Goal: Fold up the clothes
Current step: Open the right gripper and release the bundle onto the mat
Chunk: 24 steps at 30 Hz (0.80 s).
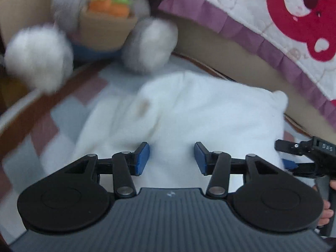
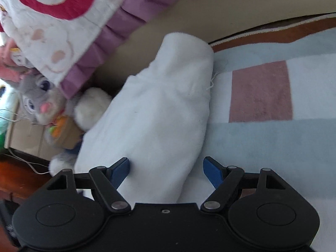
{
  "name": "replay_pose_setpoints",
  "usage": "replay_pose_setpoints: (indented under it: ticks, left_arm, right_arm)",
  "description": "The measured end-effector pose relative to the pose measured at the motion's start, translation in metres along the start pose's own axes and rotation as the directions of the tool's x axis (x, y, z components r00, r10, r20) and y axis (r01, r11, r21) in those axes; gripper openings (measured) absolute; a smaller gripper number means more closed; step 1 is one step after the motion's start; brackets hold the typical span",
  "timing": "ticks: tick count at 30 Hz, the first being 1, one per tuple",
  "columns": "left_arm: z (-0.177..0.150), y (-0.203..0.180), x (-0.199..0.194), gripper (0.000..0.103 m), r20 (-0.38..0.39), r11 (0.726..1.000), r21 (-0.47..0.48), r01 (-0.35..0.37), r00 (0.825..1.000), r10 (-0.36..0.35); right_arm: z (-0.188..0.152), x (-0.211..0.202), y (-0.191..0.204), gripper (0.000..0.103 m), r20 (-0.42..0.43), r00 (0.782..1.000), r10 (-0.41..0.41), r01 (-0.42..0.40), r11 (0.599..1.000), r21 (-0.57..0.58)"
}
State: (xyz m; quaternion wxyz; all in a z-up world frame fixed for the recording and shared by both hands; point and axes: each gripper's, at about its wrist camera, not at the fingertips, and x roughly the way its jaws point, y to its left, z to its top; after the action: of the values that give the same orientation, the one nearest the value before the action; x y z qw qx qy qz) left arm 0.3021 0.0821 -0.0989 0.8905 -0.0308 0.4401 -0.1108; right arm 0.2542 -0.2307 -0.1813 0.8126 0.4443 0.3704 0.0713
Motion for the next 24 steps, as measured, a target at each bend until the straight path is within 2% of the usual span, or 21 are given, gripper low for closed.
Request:
replay_pose_setpoints:
  ticks: [4,5,6,7,8,9,10,11,12,13,14,16,17,19,20,22,24]
  left_arm:
    - [0.011,-0.013,0.012,0.049,0.011,0.991,0.098,-0.095,0.996,0.094]
    - [0.010,-0.016,0.011,0.049,0.032,0.984,0.124,-0.127,0.992,0.124]
    - [0.009,-0.020,0.010,0.048,0.054,0.976,0.149,-0.160,0.987,0.154]
    - [0.008,-0.023,0.009,0.045,0.077,0.966,0.173,-0.194,0.980,0.183]
    - [0.008,-0.026,0.007,0.039,0.103,0.953,0.194,-0.232,0.971,0.216]
    - [0.007,-0.026,0.004,0.038,0.137,0.938,0.195,-0.286,0.955,0.262]
    - [0.006,-0.020,-0.001,0.037,0.141,0.939,0.158,-0.307,0.948,0.286]
    - [0.006,-0.015,-0.005,0.037,0.145,0.937,0.121,-0.327,0.940,0.310]
    - [0.005,-0.010,-0.009,0.037,0.148,0.934,0.083,-0.348,0.931,0.333]
    - [0.004,-0.005,-0.015,0.037,0.151,0.933,0.048,-0.356,0.926,0.346]
    - [-0.001,-0.004,-0.024,0.037,0.162,0.948,0.024,-0.318,0.937,0.310]
    - [-0.010,-0.003,-0.042,0.038,0.186,0.968,-0.011,-0.249,0.951,0.247]
    - [-0.017,-0.011,-0.050,0.042,0.200,0.965,0.023,-0.262,0.947,0.252]
    - [-0.033,-0.022,-0.065,0.043,0.217,0.959,0.046,-0.279,0.940,0.263]
    - [-0.040,-0.027,-0.073,0.046,0.206,0.961,0.039,-0.275,0.943,0.261]
    - [-0.056,-0.037,-0.089,0.052,0.159,0.975,0.002,-0.224,0.962,0.220]
    - [-0.072,-0.051,-0.108,0.056,0.136,0.983,-0.042,-0.177,0.974,0.181]
  right_arm:
    - [0.010,0.011,0.009,0.082,0.056,0.998,-0.023,0.028,0.995,-0.092]
    - [0.013,0.013,0.014,0.078,0.069,0.997,-0.040,0.049,0.988,-0.143]
    - [0.016,0.013,0.019,0.058,0.093,0.994,-0.050,0.068,0.975,-0.209]
    - [0.019,0.008,0.025,0.042,0.127,0.991,-0.043,0.077,0.958,-0.277]
    - [0.019,0.003,0.033,0.042,0.168,0.985,-0.029,0.085,0.938,-0.336]
    - [0.018,-0.002,0.041,0.040,0.212,0.977,-0.018,0.101,0.917,-0.386]
    - [0.017,-0.004,0.045,0.040,0.232,0.972,-0.034,0.133,0.895,-0.425]
    - [0.018,-0.001,0.046,0.042,0.230,0.970,-0.079,0.178,0.873,-0.454]
    - [0.018,0.001,0.046,0.051,0.230,0.965,-0.123,0.223,0.847,-0.482]
    - [0.018,0.003,0.047,0.052,0.231,0.958,-0.168,0.266,0.819,-0.509]
    - [0.018,0.001,0.047,0.052,0.237,0.954,-0.185,0.284,0.808,-0.515]
    - [0.015,-0.016,0.046,0.056,0.259,0.951,-0.171,0.279,0.837,-0.471]
    - [0.010,-0.027,0.048,0.058,0.262,0.952,-0.158,0.267,0.847,-0.460]
    - [0.000,-0.047,0.051,0.058,0.268,0.954,-0.131,0.243,0.865,-0.439]
    - [-0.005,-0.057,0.053,0.058,0.263,0.958,-0.117,0.227,0.870,-0.439]
    - [-0.019,-0.077,0.060,0.058,0.215,0.972,-0.092,0.186,0.864,-0.468]
    - [-0.039,-0.103,0.062,0.058,0.189,0.979,-0.077,0.163,0.855,-0.492]
